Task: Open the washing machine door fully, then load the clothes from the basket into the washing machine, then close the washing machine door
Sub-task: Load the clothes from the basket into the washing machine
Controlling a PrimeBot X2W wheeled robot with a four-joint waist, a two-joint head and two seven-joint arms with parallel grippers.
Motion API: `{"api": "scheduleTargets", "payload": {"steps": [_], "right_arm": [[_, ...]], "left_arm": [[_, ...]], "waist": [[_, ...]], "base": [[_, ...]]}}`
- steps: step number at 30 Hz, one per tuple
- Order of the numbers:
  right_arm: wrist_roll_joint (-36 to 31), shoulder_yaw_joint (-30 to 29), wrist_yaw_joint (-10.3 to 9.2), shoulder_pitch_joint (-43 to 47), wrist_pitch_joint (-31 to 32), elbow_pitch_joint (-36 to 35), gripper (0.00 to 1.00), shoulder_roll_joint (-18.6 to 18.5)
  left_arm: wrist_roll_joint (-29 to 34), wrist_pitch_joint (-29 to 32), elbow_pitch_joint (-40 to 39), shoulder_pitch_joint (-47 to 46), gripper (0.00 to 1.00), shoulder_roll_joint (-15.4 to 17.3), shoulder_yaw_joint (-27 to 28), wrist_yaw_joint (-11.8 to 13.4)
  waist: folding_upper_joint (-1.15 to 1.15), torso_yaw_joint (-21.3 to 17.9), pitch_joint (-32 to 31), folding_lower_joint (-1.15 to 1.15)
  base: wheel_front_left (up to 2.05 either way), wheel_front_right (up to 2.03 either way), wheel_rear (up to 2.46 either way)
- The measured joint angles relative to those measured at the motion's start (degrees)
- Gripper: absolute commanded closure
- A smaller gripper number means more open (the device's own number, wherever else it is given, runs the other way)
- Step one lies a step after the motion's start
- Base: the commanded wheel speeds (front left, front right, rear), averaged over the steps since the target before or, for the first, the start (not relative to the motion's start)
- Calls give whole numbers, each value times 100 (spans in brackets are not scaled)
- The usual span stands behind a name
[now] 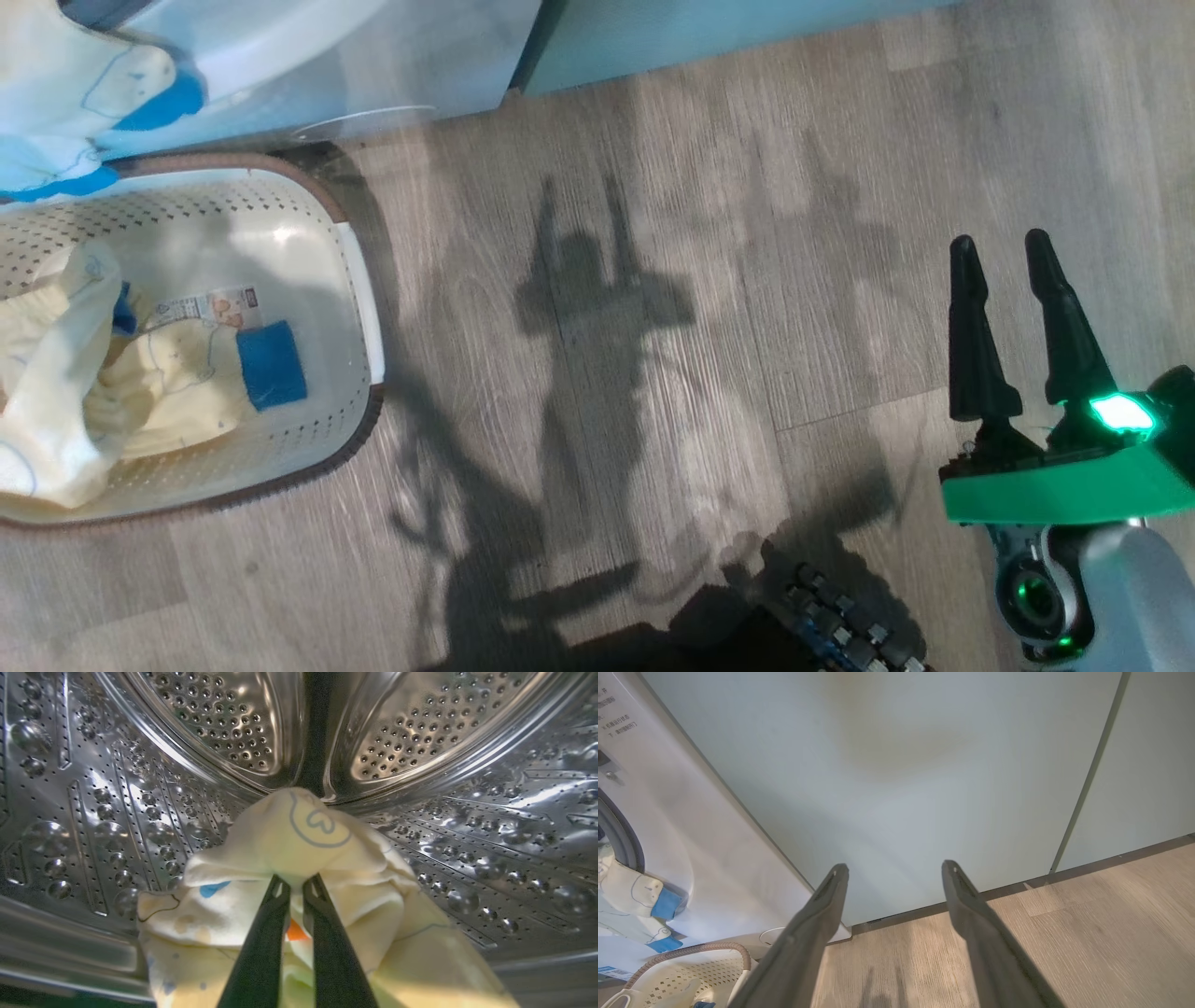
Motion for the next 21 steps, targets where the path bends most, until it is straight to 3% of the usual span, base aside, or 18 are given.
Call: {"api": "scheduleTargets", "payload": {"steps": [1,2,3,12,21], "right_arm": [[0,0,0,0,0,0,0,0],[1,-1,0,0,0,1,0,0],[1,-4,0,0,0,5,0,0],[0,-135,0,-8,0,79,0,0],[-159,-303,0,47,0,90,0,0]], "left_arm": [[-1,2,0,19,100,-1,-16,19],[-2,2,0,32,64,-2,-20,16],[-14,2,-1,40,0,-2,-20,16],[-190,-125,-86,247,0,-37,-33,-93],[-341,-667,-813,1326,0,-287,-21,-78]], "waist": [[0,8,-10,0],[0,16,-22,0],[0,22,-34,0],[0,73,-273,0],[0,282,-725,0]], "base": [[0,0,0],[0,0,0],[0,0,0],[0,0,0],[0,0,0]]}}
